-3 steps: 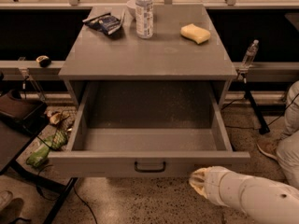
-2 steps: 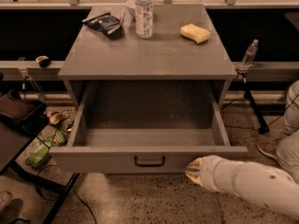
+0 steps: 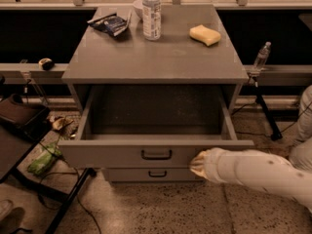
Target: Close top drawer
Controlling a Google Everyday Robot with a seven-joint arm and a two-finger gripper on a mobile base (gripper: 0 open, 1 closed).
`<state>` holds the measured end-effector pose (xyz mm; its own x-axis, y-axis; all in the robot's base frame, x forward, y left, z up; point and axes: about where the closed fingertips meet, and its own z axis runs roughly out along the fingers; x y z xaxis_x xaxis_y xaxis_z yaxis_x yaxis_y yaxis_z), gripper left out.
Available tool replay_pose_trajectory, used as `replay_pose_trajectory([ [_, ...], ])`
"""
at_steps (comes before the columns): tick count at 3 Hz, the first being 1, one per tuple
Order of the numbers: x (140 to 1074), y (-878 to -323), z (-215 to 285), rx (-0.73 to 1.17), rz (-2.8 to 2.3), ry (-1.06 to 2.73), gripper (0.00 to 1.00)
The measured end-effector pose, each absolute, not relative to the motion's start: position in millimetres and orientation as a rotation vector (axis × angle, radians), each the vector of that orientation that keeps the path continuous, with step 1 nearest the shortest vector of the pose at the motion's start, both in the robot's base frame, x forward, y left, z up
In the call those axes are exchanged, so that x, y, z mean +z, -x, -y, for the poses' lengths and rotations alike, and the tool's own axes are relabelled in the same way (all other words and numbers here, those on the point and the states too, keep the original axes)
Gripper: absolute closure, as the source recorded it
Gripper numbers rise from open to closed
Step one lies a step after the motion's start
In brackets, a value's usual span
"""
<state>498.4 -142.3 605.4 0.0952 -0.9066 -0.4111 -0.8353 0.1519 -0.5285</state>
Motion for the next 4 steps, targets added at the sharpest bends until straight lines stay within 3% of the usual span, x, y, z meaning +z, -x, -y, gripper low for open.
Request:
replay_pose_trajectory([
  [4, 615.0, -612.0, 117.9, -0.143, -1.683, 1.723, 1.00],
])
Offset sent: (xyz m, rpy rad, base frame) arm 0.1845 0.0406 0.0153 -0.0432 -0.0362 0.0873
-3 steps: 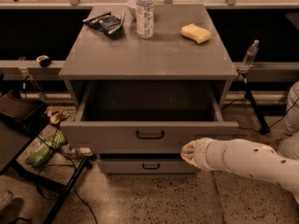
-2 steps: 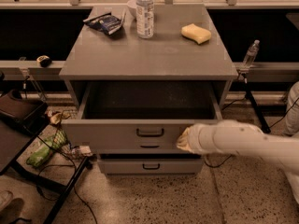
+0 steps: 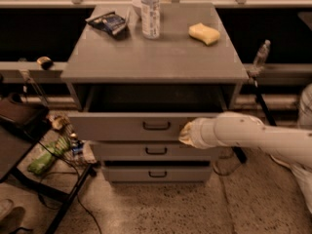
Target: Close top drawer
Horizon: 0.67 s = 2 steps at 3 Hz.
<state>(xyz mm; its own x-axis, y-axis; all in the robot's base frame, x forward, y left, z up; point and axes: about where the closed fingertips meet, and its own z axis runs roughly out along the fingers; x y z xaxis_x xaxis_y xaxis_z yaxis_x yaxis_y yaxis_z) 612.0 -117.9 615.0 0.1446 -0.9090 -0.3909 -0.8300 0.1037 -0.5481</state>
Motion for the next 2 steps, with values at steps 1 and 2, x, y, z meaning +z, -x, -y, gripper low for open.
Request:
replay_pose_trajectory([
  [1, 617.5, -640.7, 112.8, -0.145, -1.679, 1.724, 1.00],
  [2, 617.5, -640.0, 113.1, -0.145, -1.679, 1.724, 0.99],
])
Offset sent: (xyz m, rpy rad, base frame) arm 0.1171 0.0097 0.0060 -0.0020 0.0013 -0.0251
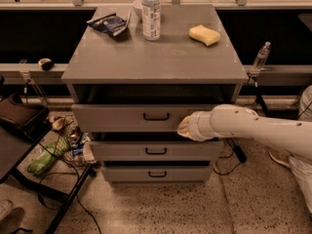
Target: Close top drawer
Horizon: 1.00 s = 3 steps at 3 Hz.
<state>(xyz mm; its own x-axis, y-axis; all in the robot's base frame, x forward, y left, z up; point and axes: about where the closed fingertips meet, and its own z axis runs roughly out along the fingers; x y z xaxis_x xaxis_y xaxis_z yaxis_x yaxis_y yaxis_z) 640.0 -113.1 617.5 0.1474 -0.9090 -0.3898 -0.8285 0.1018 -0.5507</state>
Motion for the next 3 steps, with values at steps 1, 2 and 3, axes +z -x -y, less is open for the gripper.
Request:
replay_pose_trajectory([
  [1, 617.5, -640.0, 113.0, -0.145, -1.679, 1.724, 0.78],
  [2, 617.5, -640.0, 113.0, -0.145, -1.679, 1.724, 0.55],
  [3, 617.5, -640.0, 113.0, -0.145, -1.679, 1.724, 0.31],
])
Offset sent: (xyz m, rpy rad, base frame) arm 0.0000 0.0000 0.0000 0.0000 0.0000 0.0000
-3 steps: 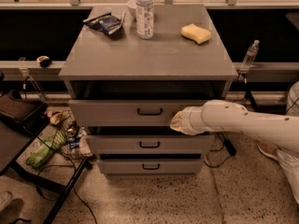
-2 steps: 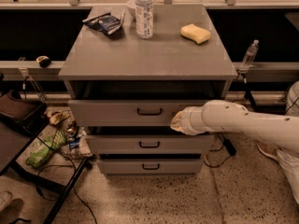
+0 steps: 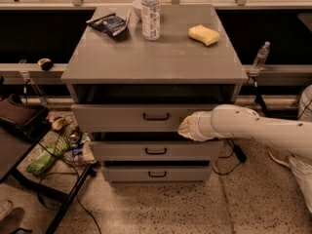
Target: Close top drawer
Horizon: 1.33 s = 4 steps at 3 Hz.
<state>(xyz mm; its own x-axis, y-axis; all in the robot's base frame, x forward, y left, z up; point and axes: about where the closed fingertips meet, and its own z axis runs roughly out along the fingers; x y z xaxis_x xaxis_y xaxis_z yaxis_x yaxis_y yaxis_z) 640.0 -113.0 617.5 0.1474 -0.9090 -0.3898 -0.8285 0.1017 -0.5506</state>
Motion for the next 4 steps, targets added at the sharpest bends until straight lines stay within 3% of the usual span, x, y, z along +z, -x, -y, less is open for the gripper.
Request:
replay_pose_trajectory([
  [1, 617.4, -640.0, 113.0, -0.145, -1.679, 1.724, 0.08],
  [2, 617.4, -640.0, 113.0, -0.145, -1.679, 1.724, 0.00],
  [3, 617.4, -640.0, 112.9, -0.145, -1.679, 1.724, 0.00],
  [4, 617.4, -639.7, 112.9, -0.145, -1.679, 1.724, 0.19],
])
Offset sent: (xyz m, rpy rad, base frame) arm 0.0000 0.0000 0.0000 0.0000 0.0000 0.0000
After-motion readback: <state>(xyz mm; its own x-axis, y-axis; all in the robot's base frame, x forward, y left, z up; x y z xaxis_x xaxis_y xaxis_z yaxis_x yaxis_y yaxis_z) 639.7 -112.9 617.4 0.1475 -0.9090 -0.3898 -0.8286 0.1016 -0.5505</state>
